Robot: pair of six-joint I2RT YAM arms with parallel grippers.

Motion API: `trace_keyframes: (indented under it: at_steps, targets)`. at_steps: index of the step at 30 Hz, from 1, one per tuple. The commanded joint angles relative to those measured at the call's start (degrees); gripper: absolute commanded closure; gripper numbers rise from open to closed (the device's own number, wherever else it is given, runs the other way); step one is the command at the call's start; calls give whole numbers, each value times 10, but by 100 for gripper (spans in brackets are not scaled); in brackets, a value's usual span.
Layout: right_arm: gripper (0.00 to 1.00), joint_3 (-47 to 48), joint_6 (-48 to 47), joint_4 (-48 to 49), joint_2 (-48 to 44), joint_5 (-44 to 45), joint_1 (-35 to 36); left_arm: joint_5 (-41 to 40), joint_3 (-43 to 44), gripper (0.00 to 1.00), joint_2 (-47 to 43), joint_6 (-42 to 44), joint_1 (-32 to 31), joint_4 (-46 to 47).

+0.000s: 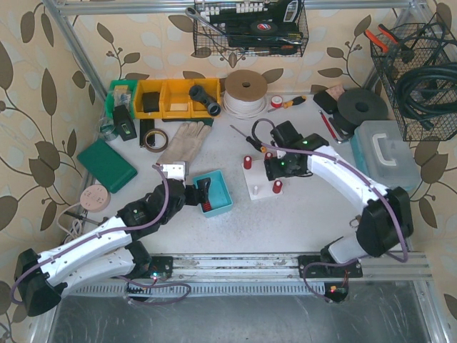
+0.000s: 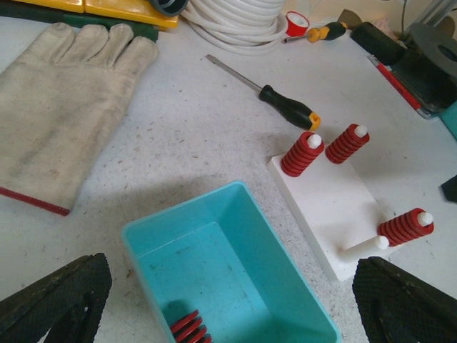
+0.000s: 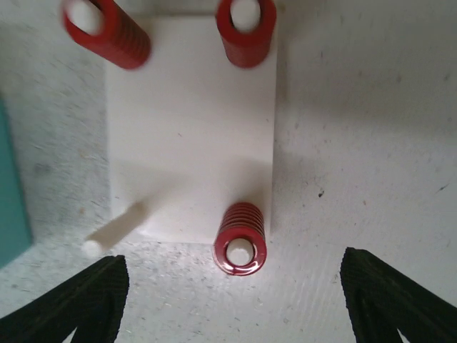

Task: Install the large spring

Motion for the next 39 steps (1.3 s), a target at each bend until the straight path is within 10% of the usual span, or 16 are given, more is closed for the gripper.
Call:
trace_keyframes:
  at_steps: [1,13,29,39]
  targets:
    - [20,8,11,30,-58,-28,16,-28,35,5,-3,-26,3,-44]
    - [33,26,45,139,-19,-108,99,132,143,24,81,-72,170,-287]
    - [42,154,79,117,141,-55,236,207,111,33,106,-48,181,-210]
    - [47,170,100,96,182,-79,281,168,-12,28,-116,-152,182,-220]
